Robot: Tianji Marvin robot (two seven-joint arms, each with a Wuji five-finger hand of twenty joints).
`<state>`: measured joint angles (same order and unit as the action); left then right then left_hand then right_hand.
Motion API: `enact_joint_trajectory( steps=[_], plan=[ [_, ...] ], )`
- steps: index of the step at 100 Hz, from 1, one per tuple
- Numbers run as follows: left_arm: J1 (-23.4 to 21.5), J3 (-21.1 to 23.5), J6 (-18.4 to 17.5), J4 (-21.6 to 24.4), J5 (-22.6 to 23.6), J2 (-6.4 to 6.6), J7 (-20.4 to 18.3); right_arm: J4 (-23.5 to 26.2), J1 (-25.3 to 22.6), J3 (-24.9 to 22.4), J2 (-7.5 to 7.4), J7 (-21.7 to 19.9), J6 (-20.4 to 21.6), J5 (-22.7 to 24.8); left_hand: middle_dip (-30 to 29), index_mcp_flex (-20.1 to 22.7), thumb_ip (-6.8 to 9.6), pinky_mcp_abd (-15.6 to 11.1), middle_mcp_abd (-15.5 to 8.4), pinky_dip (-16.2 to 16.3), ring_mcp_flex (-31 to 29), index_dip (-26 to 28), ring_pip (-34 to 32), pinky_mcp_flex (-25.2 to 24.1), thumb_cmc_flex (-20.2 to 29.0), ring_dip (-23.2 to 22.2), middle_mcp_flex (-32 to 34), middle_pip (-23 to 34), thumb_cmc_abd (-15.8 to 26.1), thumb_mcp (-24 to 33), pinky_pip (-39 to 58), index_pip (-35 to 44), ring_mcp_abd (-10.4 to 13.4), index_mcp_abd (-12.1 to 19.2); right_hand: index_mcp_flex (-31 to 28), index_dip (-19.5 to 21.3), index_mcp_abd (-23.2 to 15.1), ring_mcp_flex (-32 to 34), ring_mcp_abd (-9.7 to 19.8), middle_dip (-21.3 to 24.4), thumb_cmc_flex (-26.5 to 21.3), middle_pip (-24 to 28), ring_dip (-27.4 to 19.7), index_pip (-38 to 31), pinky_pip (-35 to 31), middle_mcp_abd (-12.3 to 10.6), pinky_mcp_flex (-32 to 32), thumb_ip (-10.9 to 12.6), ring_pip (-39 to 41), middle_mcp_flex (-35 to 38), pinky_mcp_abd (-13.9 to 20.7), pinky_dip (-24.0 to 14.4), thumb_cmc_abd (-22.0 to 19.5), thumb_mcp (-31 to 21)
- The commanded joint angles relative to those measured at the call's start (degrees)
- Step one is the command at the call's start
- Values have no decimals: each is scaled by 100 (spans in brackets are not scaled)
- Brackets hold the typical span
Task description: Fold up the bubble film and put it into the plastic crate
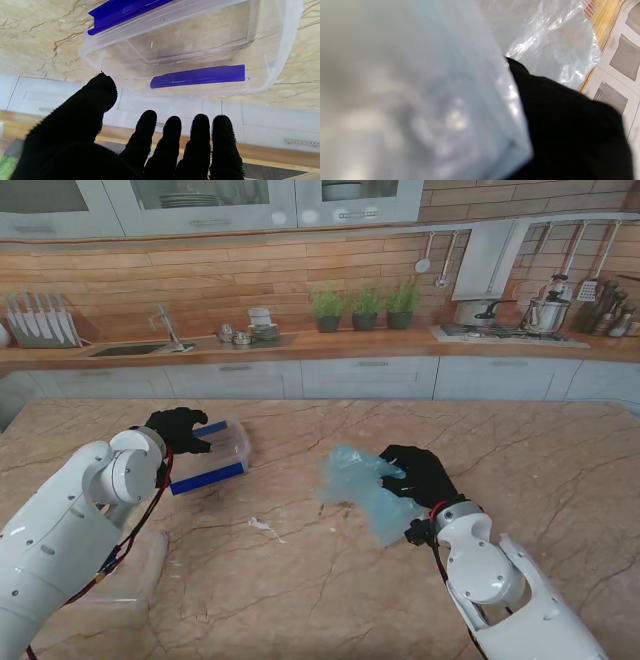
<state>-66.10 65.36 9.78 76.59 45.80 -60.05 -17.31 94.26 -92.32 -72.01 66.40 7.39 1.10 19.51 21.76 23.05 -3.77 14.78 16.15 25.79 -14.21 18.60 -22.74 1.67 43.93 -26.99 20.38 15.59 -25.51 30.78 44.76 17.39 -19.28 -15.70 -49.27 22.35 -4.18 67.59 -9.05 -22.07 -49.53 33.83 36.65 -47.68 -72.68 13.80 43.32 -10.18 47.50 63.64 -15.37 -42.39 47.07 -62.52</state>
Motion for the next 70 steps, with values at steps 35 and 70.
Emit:
enact_joint_trajectory(
  steps=[35, 70],
  plan=[
    [724, -839, -36, -1132, -501, -58, 148, -36, 23, 74, 33, 29, -129, 0, -13, 17, 99, -196, 41, -30, 124, 48, 53, -25, -23, 0, -132, 9, -292, -86, -28, -23, 101, 9, 48, -54, -29, 131, -21, 25, -289, 152, 7, 4, -327, 102, 7, -66, 254, -47, 119, -196, -161, -122],
    [1233, -1693, -108, -1814, -738, -121, 176, -24, 12, 78, 41, 54, -157, -17, 78, -47, 98, -237, 1, -10, -62, 213, -123, 148, 99, -79, 46, 194, -370, 379, 175, 362, 147, 99, 57, -62, -41, 133, -17, 32, -262, 171, 12, -10, -337, 109, 7, -55, 263, -60, 105, -191, -210, -103]
  ],
)
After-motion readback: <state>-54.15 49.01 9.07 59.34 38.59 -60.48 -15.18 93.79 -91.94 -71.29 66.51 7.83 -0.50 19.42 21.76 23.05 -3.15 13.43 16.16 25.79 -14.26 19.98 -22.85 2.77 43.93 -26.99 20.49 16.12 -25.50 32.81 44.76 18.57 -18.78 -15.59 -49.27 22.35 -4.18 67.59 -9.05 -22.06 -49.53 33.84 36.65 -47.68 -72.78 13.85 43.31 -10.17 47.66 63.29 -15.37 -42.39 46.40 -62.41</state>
